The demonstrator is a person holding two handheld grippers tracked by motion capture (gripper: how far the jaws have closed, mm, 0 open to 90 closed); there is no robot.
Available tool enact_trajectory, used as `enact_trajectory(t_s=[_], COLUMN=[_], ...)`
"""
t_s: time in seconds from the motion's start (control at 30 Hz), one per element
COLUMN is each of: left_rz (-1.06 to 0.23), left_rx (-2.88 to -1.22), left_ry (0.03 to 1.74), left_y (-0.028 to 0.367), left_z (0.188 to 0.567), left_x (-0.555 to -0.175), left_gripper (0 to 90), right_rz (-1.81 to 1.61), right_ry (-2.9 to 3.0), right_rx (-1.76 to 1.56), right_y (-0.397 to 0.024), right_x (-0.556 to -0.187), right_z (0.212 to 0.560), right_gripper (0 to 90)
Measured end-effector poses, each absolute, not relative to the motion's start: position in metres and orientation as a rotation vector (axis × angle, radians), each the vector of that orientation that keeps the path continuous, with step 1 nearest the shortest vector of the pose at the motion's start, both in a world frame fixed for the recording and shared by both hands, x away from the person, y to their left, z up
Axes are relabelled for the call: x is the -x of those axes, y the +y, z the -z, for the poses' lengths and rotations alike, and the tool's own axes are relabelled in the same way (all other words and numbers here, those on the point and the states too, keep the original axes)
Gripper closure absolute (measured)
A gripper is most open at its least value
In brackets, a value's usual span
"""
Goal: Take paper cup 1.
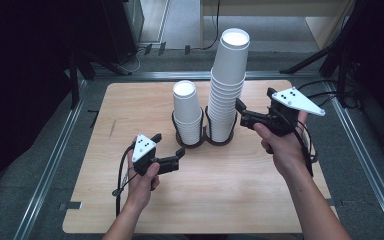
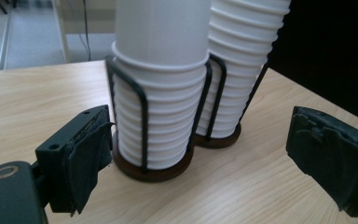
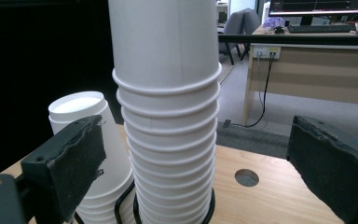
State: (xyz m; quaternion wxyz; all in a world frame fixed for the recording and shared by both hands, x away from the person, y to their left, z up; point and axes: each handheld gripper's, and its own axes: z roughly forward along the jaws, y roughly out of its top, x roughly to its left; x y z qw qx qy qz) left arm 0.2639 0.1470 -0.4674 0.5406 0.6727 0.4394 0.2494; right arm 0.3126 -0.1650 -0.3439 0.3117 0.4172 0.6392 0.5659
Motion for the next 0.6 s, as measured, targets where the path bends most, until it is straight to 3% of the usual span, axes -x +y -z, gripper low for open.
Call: enact_trajectory(t_s=[0.6], left_rz=[-0.65], left_rx=[-1.621], left_ry=[0.985], left_y=[0.087], left_z=[0.451], left_x=[-0.287], left_gripper=[7.4], right_rz=[-1.485], right_ry=[1.699], right_rx=[-1.116], right_y=[-0.143], right_x=[-0.336], right_z=[0.32], right_gripper=[0.0])
